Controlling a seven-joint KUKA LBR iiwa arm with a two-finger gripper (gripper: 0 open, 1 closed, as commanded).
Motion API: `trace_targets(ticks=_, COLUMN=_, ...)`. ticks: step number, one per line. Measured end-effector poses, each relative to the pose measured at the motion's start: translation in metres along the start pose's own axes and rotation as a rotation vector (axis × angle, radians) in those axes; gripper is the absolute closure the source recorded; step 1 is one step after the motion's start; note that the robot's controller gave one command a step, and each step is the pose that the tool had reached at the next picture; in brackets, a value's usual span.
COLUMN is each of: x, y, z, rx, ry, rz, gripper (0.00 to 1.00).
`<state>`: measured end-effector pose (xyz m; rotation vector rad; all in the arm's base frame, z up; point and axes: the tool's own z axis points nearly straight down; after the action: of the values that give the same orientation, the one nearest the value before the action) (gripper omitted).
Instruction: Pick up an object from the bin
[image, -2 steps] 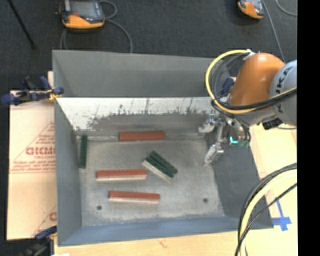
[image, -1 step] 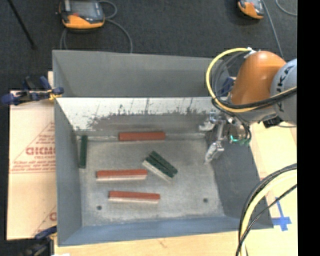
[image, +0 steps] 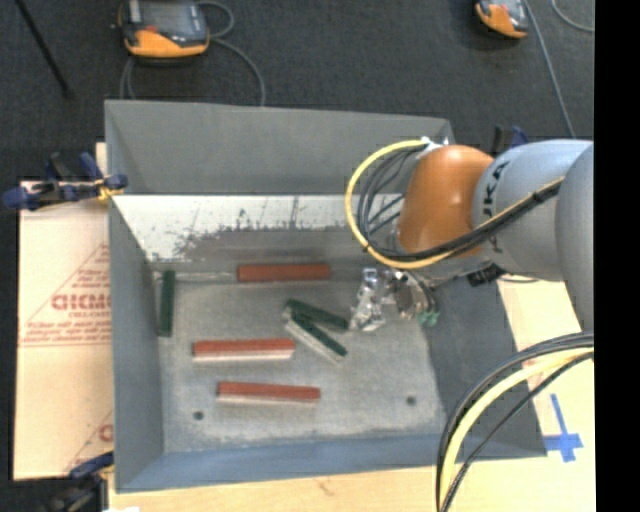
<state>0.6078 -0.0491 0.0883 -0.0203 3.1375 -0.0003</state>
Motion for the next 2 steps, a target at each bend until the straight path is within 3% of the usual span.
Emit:
trace_targets(ticks=1, x=0.0, y=-0.0005, z=0.0, rx=0.001, ry=0.0, rz=-0.001, gripper=0.0)
trace_targets(ticks=2, x=0.0001, y=-0.0005, z=0.0, rx=0.001, ry=0.0, rz=-0.002, gripper=0.0)
